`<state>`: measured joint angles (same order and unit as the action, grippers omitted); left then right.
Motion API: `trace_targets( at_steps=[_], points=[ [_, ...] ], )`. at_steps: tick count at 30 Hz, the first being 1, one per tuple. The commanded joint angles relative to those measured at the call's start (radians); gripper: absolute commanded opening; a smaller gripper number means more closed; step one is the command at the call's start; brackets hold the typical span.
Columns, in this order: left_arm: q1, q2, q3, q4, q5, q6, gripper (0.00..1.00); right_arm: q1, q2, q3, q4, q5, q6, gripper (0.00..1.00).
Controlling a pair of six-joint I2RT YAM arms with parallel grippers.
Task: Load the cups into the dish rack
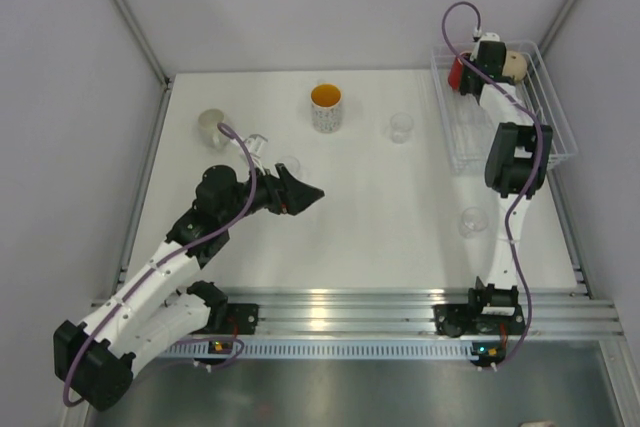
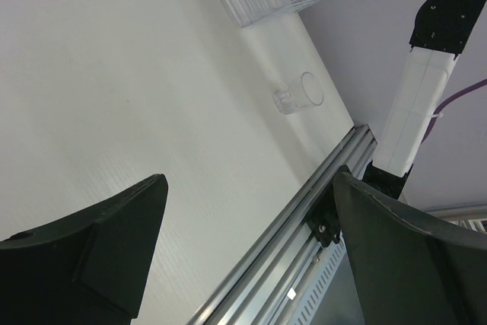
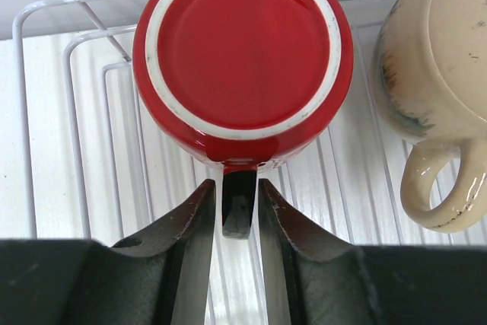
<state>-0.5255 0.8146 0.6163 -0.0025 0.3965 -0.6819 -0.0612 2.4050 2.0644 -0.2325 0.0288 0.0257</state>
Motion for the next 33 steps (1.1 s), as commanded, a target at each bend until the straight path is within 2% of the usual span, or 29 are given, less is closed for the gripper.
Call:
trace_targets(
  at_steps=[1,8,13,14,16,18,19,20,21,27,33],
  points=[
    [-0.002,-0.011,0.016,0.056,0.016,-0.002,0.96,0.008,-0.067,0.016,-0.005,0.002,-0.004,0.30],
    [-0.004,-0.038,0.022,0.055,0.008,-0.005,0.95,0.009,-0.145,0.040,-0.128,0.016,0.014,0.42],
    [-0.002,-0.038,0.075,-0.048,-0.030,0.034,0.95,0.009,-0.220,0.034,-0.228,0.034,0.051,0.51],
    [-0.002,-0.038,0.101,-0.089,-0.065,0.057,0.95,0.009,-0.234,0.025,-0.244,0.033,0.059,0.59],
    [-0.004,-0.038,0.131,-0.141,-0.106,0.087,0.95,0.011,-0.294,-0.006,-0.268,0.016,0.091,0.68],
    [-0.002,-0.031,0.181,-0.212,-0.192,0.122,0.95,0.018,-0.389,-0.107,-0.236,-0.018,0.120,0.90],
    [-0.004,-0.026,0.198,-0.230,-0.229,0.128,0.95,0.023,-0.424,-0.151,-0.220,-0.018,0.128,0.96],
    [-0.004,-0.017,0.221,-0.264,-0.281,0.145,0.95,0.049,-0.493,-0.270,-0.196,-0.020,0.134,0.99],
    [-0.004,-0.012,0.233,-0.275,-0.303,0.145,0.95,0.049,-0.494,-0.271,-0.195,-0.023,0.135,0.99],
    [-0.002,0.046,0.302,-0.326,-0.366,0.182,0.95,0.158,-0.769,-0.481,-0.195,-0.093,0.152,0.99],
    [-0.001,0.138,0.420,-0.384,-0.458,0.186,0.95,0.323,-1.047,-0.742,-0.134,-0.177,0.206,0.99]
  ],
)
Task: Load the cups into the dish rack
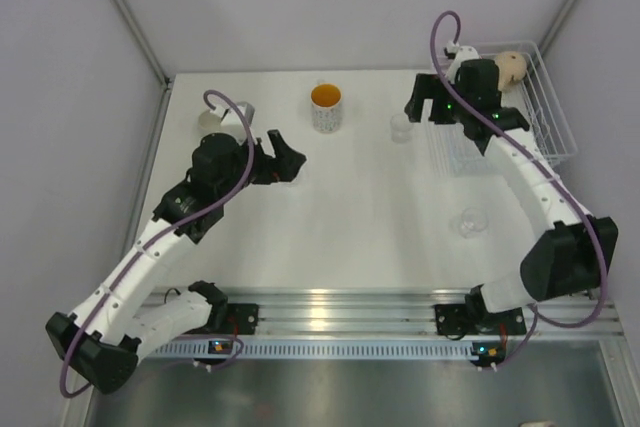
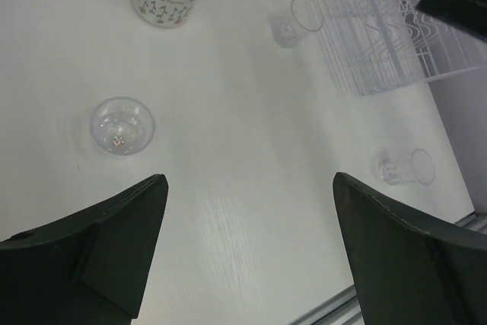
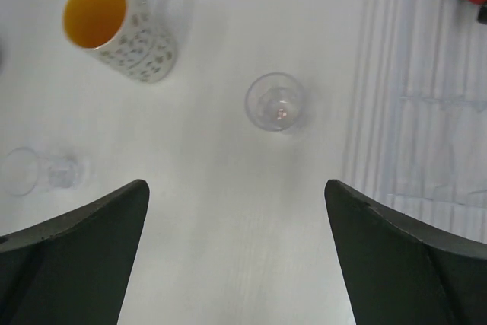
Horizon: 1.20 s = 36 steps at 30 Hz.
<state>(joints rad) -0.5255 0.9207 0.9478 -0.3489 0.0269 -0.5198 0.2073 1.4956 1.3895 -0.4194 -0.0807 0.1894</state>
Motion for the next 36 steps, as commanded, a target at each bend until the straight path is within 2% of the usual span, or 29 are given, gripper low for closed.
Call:
trace_targets(
  at_steps=[1,8,10,14,15,17,21,27,30,36],
  points=[
    [-0.001,0.061,0.109,-0.059,-0.132,0.024,0.95,0.097,-0.170,-0.125,0.053,-0.079,0.053,0.99],
    [0.031,0.196,0.235,-0.125,-0.320,0.073,0.95,0.210,-0.477,-0.394,0.155,-0.204,0.159,0.99],
    [0.087,0.227,0.279,-0.130,-0.315,0.099,0.95,0.221,-0.557,-0.458,0.182,-0.218,0.189,0.99],
    [0.238,0.308,0.351,-0.130,-0.201,0.107,0.95,0.221,-0.662,-0.529,0.197,-0.238,0.216,0.99],
    [0.316,0.349,0.368,-0.133,-0.155,0.109,0.94,0.221,-0.691,-0.535,0.195,-0.241,0.216,0.99],
    [0.398,0.401,0.419,-0.130,-0.137,0.133,0.93,0.222,-0.713,-0.541,0.186,-0.255,0.203,0.99],
    [0.452,0.599,0.517,-0.131,-0.125,0.194,0.91,0.221,-0.748,-0.537,0.160,-0.272,0.171,0.99],
    [0.483,0.845,0.718,-0.197,-0.133,0.308,0.76,0.222,-0.773,-0.544,0.137,-0.275,0.124,0.99],
    [0.489,0.951,0.810,-0.242,-0.186,0.348,0.75,0.221,-0.784,-0.564,0.146,-0.265,0.111,0.99],
    [0.499,1.063,0.890,-0.274,-0.229,0.380,0.75,0.221,-0.761,-0.550,0.154,-0.254,0.105,0.99]
  ],
)
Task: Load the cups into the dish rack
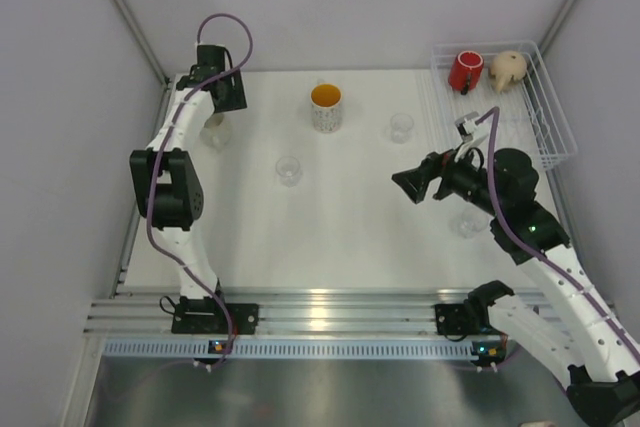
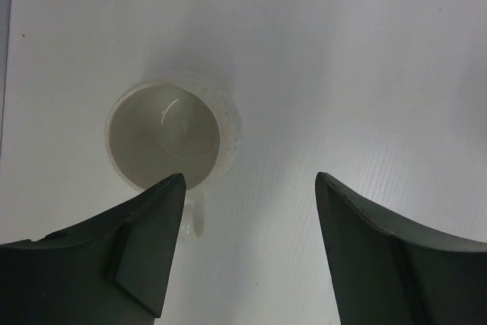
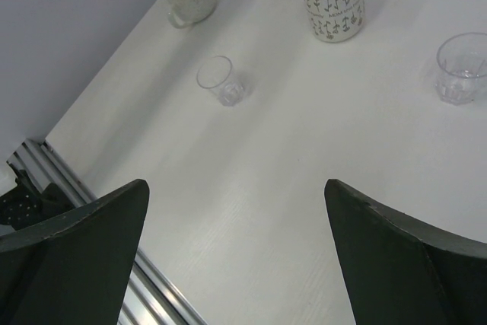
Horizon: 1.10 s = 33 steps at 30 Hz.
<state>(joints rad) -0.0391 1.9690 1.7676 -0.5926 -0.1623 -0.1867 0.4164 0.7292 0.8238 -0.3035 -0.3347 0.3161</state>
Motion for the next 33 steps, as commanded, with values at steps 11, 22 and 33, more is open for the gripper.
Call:
trace_targets(
  at_steps=[11,22,33],
  points=[
    [0.019,0.174,0.200,-0.068,-0.059,0.073,0.69,0.012,-0.016,-0.002,0.038,0.008,-0.029,0.99],
    [0.019,0.260,0.217,-0.102,-0.046,0.046,0.51,0.013,-0.010,-0.008,0.032,0.031,-0.041,0.99],
    [0.022,0.281,0.178,-0.127,-0.083,0.059,0.30,0.012,0.010,-0.002,0.029,0.026,-0.045,0.99]
  ],
)
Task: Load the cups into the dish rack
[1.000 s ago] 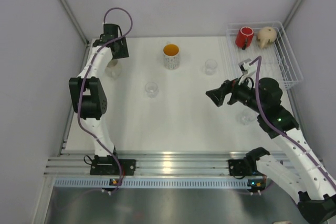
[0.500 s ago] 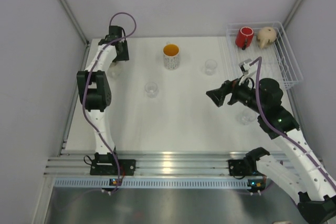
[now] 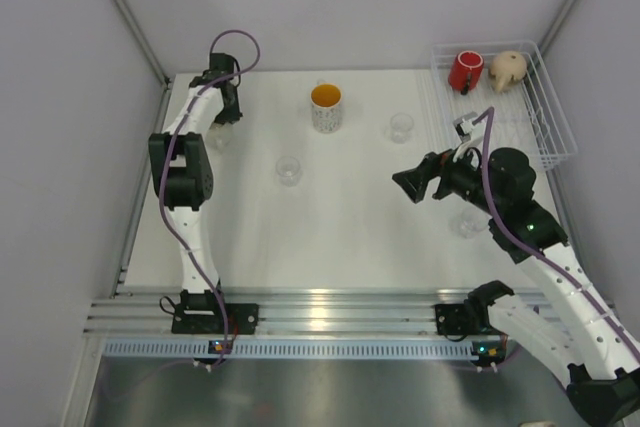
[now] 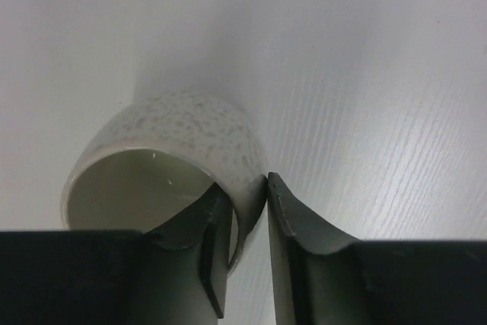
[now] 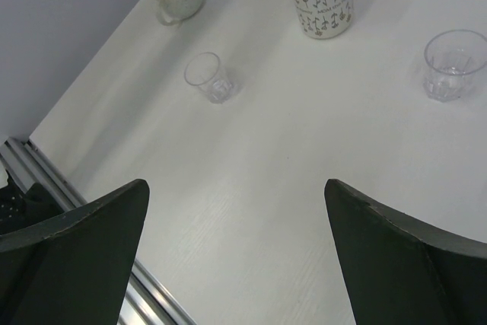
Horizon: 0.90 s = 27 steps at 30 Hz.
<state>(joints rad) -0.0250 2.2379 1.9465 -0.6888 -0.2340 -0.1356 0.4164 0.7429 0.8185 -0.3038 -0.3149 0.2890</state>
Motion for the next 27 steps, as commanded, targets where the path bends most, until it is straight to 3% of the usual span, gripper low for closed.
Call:
trace_targets(
  at_steps=[1,5,6,7,16,24,27],
  points=[
    [0.010,0.011,-0.003,-0.031,-0.005,0.007,0.26,0.012,-0.004,0.005,0.031,0.010,-0.016,0.99],
    [0.014,0.000,-0.001,-0.038,0.021,-0.007,0.09,0.012,-0.005,0.013,0.023,0.017,-0.019,0.99],
    [0.014,-0.003,0.000,-0.041,0.027,-0.013,0.01,0.013,-0.004,0.018,0.017,0.020,-0.019,0.99],
    [0.014,-0.009,-0.001,-0.043,0.036,-0.016,0.00,0.012,-0.002,0.019,0.014,0.019,-0.019,0.99],
    [0.017,-0.165,-0.014,-0.046,0.162,-0.068,0.00,0.012,0.007,0.018,0.032,-0.010,0.018,1.00],
    [0.017,-0.326,0.000,-0.040,0.508,-0.171,0.00,0.012,0.038,0.010,0.103,-0.078,0.085,0.99],
    [0.016,-0.389,-0.012,-0.022,0.579,-0.199,0.00,0.012,0.058,0.008,0.140,-0.108,0.122,0.99]
  ],
)
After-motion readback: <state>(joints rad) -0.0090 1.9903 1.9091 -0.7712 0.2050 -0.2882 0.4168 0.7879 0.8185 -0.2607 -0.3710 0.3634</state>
